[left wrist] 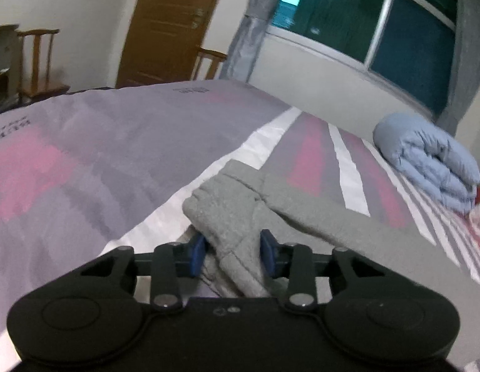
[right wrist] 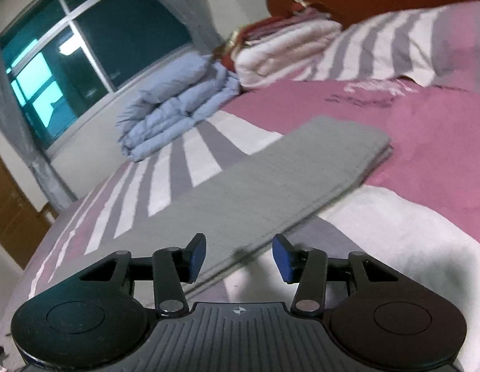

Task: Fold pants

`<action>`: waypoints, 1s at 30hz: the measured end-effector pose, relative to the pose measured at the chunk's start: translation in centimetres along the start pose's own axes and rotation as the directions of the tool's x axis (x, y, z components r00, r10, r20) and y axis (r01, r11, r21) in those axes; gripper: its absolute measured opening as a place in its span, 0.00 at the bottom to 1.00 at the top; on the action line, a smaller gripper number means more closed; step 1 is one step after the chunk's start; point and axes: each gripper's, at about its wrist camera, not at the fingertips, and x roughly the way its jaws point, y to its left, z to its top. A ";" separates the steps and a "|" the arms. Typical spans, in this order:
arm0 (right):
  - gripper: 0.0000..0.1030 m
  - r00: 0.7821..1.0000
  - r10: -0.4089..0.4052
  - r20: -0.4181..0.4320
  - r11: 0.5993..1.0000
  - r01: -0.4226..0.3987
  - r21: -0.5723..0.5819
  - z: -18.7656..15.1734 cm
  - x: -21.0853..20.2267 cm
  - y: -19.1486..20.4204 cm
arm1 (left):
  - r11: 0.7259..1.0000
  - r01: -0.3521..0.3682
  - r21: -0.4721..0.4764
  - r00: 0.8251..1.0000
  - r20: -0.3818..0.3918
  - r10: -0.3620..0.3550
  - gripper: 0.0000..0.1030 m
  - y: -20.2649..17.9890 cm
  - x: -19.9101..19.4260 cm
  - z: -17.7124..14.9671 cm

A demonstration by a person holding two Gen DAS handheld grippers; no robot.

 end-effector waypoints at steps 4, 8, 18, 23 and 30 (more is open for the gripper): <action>0.46 1.000 -0.011 -0.012 1.000 0.012 0.010 0.0 -0.3 -0.4 | 0.997 0.053 0.059 0.998 0.016 -0.054 0.20 -0.4 -0.3 2.2; 0.47 1.000 -0.012 -0.017 1.000 0.012 0.008 0.0 -0.3 -0.4 | 0.990 0.099 0.101 0.991 0.083 -0.107 0.20 -2.2 -2.2 4.5; 0.49 1.000 -0.019 -0.013 0.998 0.020 0.058 0.2 -1.1 -1.7 | 0.997 0.054 0.049 0.998 -0.045 -0.052 0.22 1.4 1.5 -1.0; 0.55 1.000 -0.021 -0.011 0.994 0.022 0.105 0.5 -1.5 -3.2 | 0.995 -0.040 0.093 0.999 -0.004 0.041 0.56 0.7 -0.7 -0.8; 0.55 0.998 0.006 0.061 0.967 -0.022 0.253 1.6 -2.1 -6.6 | 0.970 -0.019 0.244 0.996 0.085 -0.002 0.88 -6.7 -5.6 -2.1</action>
